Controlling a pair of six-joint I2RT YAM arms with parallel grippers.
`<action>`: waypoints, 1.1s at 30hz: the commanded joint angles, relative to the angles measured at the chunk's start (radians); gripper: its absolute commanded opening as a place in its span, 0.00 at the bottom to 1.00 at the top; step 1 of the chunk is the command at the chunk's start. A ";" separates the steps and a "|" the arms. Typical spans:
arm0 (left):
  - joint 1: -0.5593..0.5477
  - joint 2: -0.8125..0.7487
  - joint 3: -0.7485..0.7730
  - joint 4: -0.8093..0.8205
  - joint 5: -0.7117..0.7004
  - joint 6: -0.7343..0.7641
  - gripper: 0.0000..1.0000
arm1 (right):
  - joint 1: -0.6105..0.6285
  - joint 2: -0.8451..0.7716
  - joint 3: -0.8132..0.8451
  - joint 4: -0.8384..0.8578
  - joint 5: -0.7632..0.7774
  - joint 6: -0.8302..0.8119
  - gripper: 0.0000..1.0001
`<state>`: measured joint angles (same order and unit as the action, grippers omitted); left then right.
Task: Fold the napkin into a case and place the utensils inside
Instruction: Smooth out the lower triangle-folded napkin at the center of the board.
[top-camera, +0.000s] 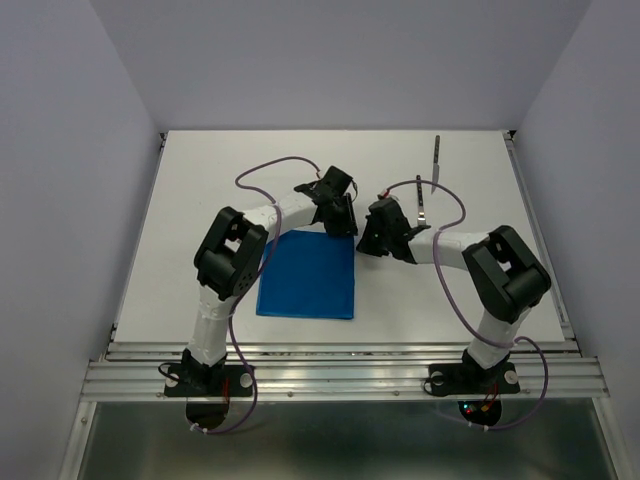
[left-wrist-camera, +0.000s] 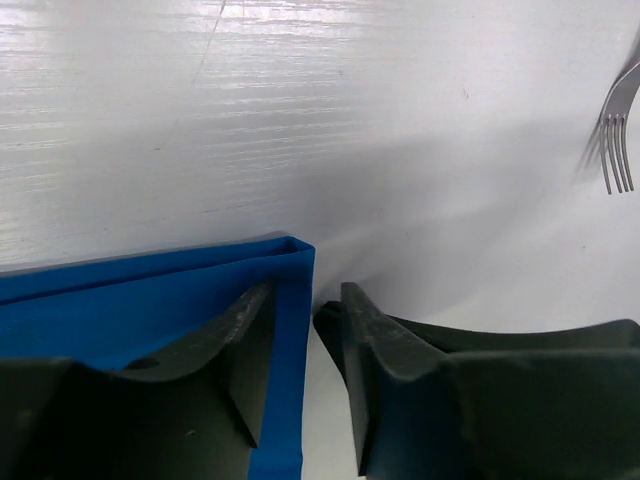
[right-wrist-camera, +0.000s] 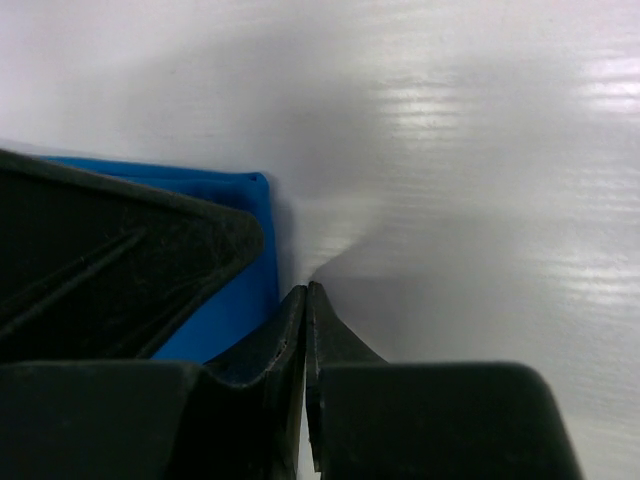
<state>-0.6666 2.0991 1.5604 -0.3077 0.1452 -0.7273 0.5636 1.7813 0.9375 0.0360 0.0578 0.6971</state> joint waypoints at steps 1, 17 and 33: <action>-0.007 -0.033 0.038 -0.011 -0.015 0.009 0.47 | -0.002 -0.075 -0.025 -0.024 0.045 0.010 0.08; 0.030 -0.324 -0.163 -0.045 -0.127 0.022 0.50 | 0.199 -0.503 -0.316 -0.100 -0.049 -0.037 0.10; 0.266 -0.347 -0.376 0.033 -0.121 0.075 0.11 | 0.349 -0.376 -0.325 -0.088 -0.156 -0.039 0.08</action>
<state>-0.4080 1.7321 1.1835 -0.2996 0.0399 -0.6842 0.9047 1.3746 0.6247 -0.0959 -0.0818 0.6483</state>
